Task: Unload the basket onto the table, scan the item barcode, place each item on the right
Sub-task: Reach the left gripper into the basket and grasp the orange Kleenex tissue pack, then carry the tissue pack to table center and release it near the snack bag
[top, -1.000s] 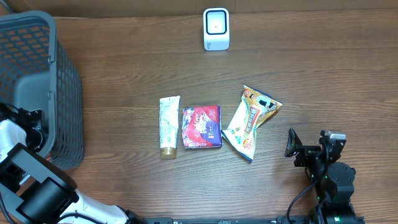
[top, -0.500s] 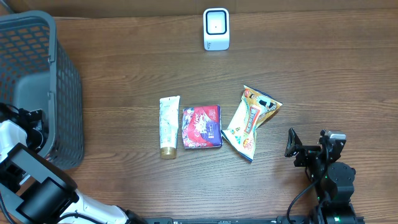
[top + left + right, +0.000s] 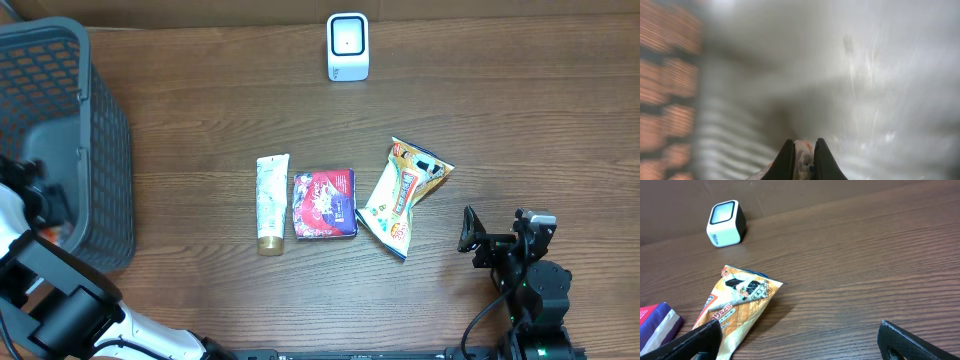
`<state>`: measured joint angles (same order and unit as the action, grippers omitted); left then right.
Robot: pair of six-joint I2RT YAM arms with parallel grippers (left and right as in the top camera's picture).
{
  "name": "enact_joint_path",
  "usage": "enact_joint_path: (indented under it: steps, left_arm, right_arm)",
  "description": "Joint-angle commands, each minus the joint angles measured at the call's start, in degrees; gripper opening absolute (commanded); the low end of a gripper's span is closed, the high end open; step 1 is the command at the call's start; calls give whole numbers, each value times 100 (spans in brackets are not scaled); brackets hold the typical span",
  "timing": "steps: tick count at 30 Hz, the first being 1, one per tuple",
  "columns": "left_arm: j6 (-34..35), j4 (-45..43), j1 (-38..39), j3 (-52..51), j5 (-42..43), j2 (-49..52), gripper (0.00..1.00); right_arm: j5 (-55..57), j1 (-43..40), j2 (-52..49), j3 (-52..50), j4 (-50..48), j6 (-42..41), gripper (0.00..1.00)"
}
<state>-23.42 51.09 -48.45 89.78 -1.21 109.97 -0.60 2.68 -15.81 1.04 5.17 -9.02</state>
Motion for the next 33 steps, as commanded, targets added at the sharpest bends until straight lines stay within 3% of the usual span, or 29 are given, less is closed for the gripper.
enact_joint_path:
  steps: [1, 8, 14, 25, 33]
  left_arm:
    - [555, 527, 26, 1482, 918, -59, 4]
    - [737, 1989, 232, 4006, 3261, -94, 4]
    - [713, 3067, 942, 5110, 3633, -387, 4]
    - [-195, 4148, 3650, 4883, 3829, -686, 4]
    - [-299, 3143, 5709, 3410, 3565, -680, 4]
  right_arm:
    - [55, 26, -13, -57, -33, -7, 100]
    - [52, 26, -13, -57, -33, -9, 100]
    - [52, 26, -13, -57, -46, -9, 100]
    - [50, 26, -13, -57, -144, -9, 100]
    - [50, 26, -13, -57, -164, -9, 100]
